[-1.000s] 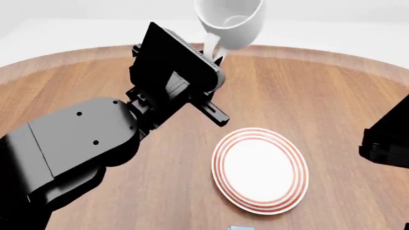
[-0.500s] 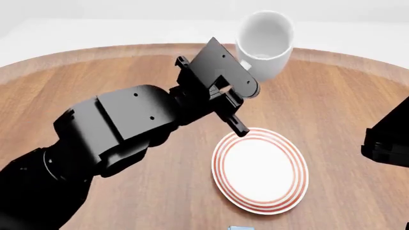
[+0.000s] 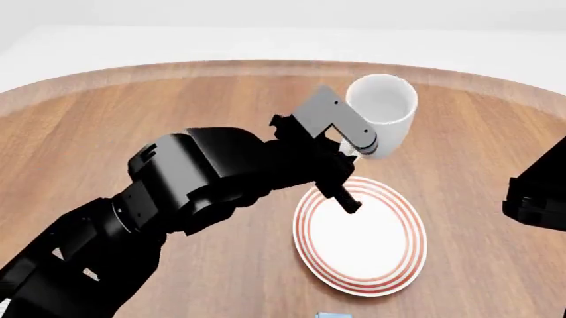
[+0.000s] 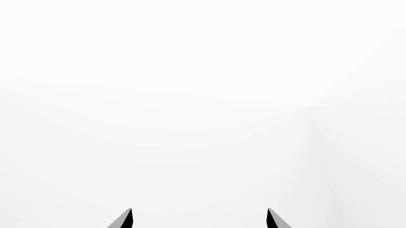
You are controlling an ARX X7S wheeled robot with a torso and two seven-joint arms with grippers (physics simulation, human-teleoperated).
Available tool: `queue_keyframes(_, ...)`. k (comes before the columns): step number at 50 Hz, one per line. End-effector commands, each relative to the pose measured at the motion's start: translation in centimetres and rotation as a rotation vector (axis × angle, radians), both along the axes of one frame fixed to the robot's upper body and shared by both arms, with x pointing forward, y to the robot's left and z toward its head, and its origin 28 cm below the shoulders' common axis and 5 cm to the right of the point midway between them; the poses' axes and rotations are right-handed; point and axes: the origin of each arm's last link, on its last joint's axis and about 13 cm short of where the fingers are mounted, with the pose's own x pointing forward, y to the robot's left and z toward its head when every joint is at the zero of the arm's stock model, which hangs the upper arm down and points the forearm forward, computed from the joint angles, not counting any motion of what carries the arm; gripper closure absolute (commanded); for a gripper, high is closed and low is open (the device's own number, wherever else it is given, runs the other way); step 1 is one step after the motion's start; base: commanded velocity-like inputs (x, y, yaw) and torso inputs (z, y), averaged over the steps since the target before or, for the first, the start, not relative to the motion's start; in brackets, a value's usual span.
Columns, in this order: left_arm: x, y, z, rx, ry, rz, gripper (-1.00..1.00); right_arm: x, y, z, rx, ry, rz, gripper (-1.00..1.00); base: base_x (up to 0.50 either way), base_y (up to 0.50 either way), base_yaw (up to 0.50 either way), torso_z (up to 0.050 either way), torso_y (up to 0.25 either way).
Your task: Pick up the white mug and put it on the plate, and put the chocolate pudding to the right of the plate.
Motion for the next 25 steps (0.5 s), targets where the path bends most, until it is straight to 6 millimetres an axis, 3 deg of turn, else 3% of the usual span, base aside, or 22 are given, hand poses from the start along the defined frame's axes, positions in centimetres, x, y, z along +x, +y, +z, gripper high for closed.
queue_keyframes(1,0.2,-1.4,-1.2,-0.036,0.103,-0.041,1.00,-0.1,-0.1,0.0,-0.008,-0.007,-0.014,-1.00,0.00,0.00,0.00,0.000,0.000)
queue_keyframes(17,1.1,-2.3,-3.3,-0.022,0.153,-0.043,1.00,-0.2,-0.3,0.2,-0.004,-0.012,-0.019,-1.00,0.00,0.00,0.00,0.000,0.001)
queue_keyframes(25,2.4,-2.5,-4.4,-0.002,0.177,-0.006,1.00,-0.1,-0.4,0.2,0.001,-0.011,-0.018,-1.00,0.00,0.00,0.00,0.000,0.000)
